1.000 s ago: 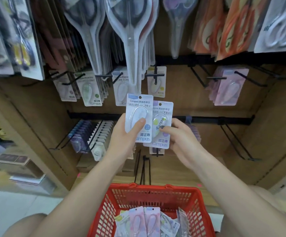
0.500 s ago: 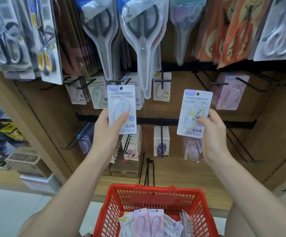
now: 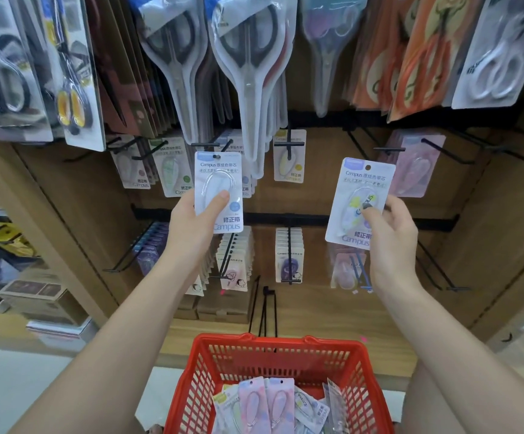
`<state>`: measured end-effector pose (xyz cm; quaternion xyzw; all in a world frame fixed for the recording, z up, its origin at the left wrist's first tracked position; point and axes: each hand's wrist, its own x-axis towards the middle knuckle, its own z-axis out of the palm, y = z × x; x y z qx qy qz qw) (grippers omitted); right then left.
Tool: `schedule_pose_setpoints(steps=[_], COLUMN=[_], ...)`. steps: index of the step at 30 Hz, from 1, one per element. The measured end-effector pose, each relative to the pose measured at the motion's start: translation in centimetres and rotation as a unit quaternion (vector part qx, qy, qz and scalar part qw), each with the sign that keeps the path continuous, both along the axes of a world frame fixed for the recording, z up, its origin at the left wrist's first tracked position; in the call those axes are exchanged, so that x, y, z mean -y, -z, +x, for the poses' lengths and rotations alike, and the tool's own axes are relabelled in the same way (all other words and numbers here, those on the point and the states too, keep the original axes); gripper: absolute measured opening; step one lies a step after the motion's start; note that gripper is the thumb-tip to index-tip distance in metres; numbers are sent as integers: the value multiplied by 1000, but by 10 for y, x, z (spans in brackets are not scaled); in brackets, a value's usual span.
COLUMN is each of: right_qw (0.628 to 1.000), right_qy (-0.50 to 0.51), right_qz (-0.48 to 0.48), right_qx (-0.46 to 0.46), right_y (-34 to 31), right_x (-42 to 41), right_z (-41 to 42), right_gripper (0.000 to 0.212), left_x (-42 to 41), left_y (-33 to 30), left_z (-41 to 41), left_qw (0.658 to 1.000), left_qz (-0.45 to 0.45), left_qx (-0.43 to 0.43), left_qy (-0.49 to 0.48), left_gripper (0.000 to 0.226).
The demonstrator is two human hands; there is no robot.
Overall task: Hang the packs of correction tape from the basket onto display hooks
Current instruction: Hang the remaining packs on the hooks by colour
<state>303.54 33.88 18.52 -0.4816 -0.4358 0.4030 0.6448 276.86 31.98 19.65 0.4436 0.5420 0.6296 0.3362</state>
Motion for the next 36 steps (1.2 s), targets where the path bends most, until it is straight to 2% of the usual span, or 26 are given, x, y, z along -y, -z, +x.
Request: schedule_pose_setpoints(steps=[14, 17, 27, 36], right_qw=[996, 997, 998, 999], right_qy=[72, 65, 38, 13], right_qz=[41, 36, 40, -34], right_qx=[-23, -21, 14, 28], right_y=[-2, -2, -3, -5], right_x=[5, 3, -2, -53], right_z=[3, 4, 7, 7], right_gripper=[25, 26, 27, 14], left_x=[-18, -19, -27, -34], left_y=[3, 3, 1, 1], left_z=[2, 4, 6, 7], left_qw=[999, 999, 999, 998], left_qz=[-39, -32, -44, -66], left_qx=[19, 30, 17, -3], left_qy=[12, 15, 3, 2], left_gripper=[28, 23, 30, 22])
